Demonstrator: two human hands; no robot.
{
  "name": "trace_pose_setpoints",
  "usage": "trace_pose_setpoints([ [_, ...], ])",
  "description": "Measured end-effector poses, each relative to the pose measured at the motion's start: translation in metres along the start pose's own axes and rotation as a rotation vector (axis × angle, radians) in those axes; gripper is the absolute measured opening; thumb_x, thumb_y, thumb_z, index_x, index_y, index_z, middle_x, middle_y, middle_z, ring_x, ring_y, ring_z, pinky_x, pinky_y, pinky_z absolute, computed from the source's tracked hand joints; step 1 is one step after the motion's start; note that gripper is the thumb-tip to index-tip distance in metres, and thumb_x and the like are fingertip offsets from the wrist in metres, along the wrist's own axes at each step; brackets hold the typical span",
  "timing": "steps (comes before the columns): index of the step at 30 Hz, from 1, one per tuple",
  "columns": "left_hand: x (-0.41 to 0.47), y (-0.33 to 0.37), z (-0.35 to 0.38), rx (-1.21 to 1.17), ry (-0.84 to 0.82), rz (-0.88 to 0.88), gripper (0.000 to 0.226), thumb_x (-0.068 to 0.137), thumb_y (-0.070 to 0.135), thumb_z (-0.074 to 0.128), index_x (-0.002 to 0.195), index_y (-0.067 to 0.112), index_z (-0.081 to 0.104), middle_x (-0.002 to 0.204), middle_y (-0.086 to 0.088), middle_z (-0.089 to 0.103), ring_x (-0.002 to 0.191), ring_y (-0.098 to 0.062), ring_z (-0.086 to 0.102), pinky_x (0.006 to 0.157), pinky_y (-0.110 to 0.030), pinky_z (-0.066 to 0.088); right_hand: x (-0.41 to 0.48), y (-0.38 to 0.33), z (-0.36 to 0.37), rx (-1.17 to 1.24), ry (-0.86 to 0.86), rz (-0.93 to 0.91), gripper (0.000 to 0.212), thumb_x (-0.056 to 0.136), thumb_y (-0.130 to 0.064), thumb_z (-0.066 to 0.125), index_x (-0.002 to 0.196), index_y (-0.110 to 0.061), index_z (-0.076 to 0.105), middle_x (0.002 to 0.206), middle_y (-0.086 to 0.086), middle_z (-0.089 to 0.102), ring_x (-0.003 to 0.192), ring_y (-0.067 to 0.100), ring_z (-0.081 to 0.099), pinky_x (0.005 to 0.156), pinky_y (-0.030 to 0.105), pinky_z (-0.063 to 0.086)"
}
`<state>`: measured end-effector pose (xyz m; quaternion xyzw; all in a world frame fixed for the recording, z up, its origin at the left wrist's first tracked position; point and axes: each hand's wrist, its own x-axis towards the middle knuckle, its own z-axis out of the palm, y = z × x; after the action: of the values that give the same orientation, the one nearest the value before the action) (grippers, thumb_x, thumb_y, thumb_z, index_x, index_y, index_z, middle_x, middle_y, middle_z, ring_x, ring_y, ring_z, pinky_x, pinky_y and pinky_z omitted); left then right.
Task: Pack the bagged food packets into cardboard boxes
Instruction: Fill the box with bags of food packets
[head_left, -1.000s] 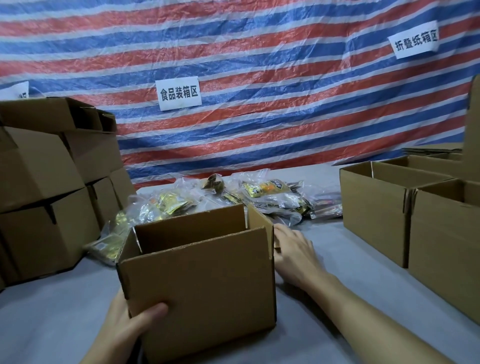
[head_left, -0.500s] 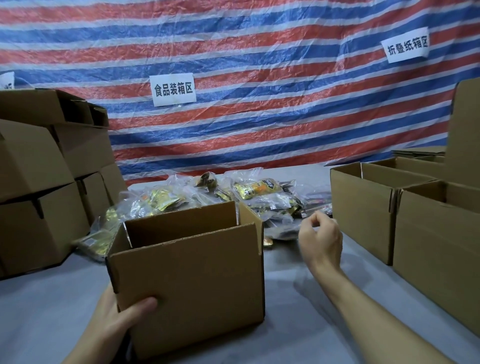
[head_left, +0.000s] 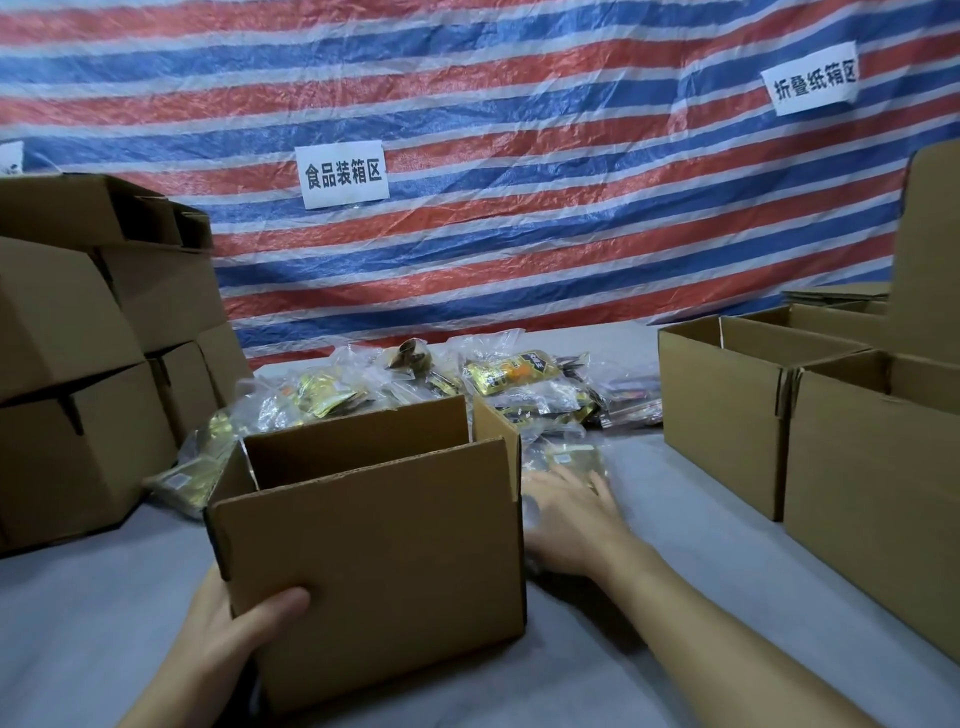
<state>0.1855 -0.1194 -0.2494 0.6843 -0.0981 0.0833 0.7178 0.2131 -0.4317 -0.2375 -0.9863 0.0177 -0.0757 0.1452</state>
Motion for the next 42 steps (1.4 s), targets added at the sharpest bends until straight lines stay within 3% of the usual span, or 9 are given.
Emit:
trace_pose_setpoints([
  [2,0.000,0.000,0.000,-0.002,-0.003,0.000,0.054,0.059,0.017,0.070,0.111,0.027,0.065,0.101,0.003,0.078,0.087,-0.014,0.076,0.075,-0.041,0.050,0.000,-0.002,-0.005,-0.030,0.029,0.135,0.045,0.086,-0.056,0.059,0.109,-0.019,0.069,0.146,0.004,0.051,0.147,0.021,0.030,0.121,0.054,0.009],
  [10,-0.001,0.001,-0.001,0.026,-0.009,0.011,0.050,0.060,0.018,0.070,0.109,0.025,0.066,0.100,0.003,0.079,0.089,-0.015,0.075,0.076,-0.042,0.050,-0.009,0.007,-0.028,-0.136,0.196,0.357,0.022,0.097,-0.024,0.047,0.113,-0.019,0.061,0.129,0.009,0.064,0.129,0.029,0.049,0.106,0.043,0.032],
  [16,-0.001,0.002,-0.001,0.057,-0.037,0.017,0.054,0.060,0.021,0.072,0.114,0.023,0.065,0.104,0.003,0.078,0.093,-0.016,0.074,0.078,-0.042,0.052,-0.006,0.019,-0.041,0.358,0.603,0.254,0.015,0.103,-0.022,0.034,0.111,-0.016,0.045,0.099,0.011,0.062,0.084,0.035,0.055,0.072,0.040,0.039],
  [19,-0.002,0.002,-0.001,0.070,-0.063,0.020,0.062,0.054,0.026,0.079,0.115,0.023,0.064,0.105,0.004,0.078,0.091,-0.013,0.074,0.074,-0.035,0.054,-0.002,0.020,-0.043,0.597,0.711,0.239,0.030,0.107,-0.030,0.031,0.118,-0.009,0.049,0.094,0.008,0.062,0.086,0.036,0.057,0.070,0.037,0.035],
  [24,-0.002,0.002,0.001,0.076,-0.090,0.031,0.092,0.034,0.053,0.089,0.116,0.022,0.063,0.105,0.004,0.077,0.094,-0.015,0.074,0.074,-0.033,0.055,-0.006,0.010,-0.042,0.896,0.775,0.185,0.027,0.087,-0.041,0.039,0.091,-0.015,0.045,0.079,-0.003,0.050,0.068,0.004,0.051,0.061,0.035,0.034],
  [31,-0.005,0.007,0.005,0.033,-0.134,0.096,0.087,0.043,0.044,0.085,0.123,0.020,0.060,0.106,0.011,0.076,0.093,-0.007,0.073,0.068,-0.016,0.057,-0.008,0.013,-0.045,0.973,0.710,0.284,0.008,0.085,-0.017,0.069,0.083,-0.017,0.061,0.080,0.000,0.062,0.071,0.018,0.056,0.062,0.033,0.043],
  [36,-0.002,0.009,0.006,-0.051,-0.212,0.096,0.084,0.049,0.039,0.086,0.126,0.024,0.058,0.111,0.003,0.076,0.098,-0.015,0.074,0.071,-0.023,0.060,-0.007,0.006,-0.060,0.793,0.730,0.264,0.037,0.090,-0.023,0.072,0.069,-0.004,0.049,0.061,0.009,0.046,0.058,0.020,0.040,0.055,0.032,0.032],
  [39,-0.001,0.008,0.006,-0.073,-0.215,0.099,0.083,0.050,0.042,0.085,0.125,0.023,0.058,0.111,0.002,0.076,0.100,-0.017,0.074,0.072,-0.025,0.060,-0.009,0.003,-0.086,0.739,0.778,0.242,0.039,0.093,-0.030,0.068,0.080,0.005,0.059,0.077,0.027,0.063,0.064,0.033,0.056,0.059,0.043,0.047],
  [42,-0.001,0.008,0.005,-0.071,-0.213,0.116,0.082,0.051,0.044,0.085,0.126,0.028,0.057,0.115,0.003,0.075,0.102,-0.017,0.073,0.073,-0.025,0.060,-0.018,-0.006,-0.113,0.771,0.773,0.214,0.025,0.102,-0.029,0.056,0.083,-0.013,0.065,0.084,0.010,0.073,0.079,0.040,0.069,0.073,0.058,0.059],
])
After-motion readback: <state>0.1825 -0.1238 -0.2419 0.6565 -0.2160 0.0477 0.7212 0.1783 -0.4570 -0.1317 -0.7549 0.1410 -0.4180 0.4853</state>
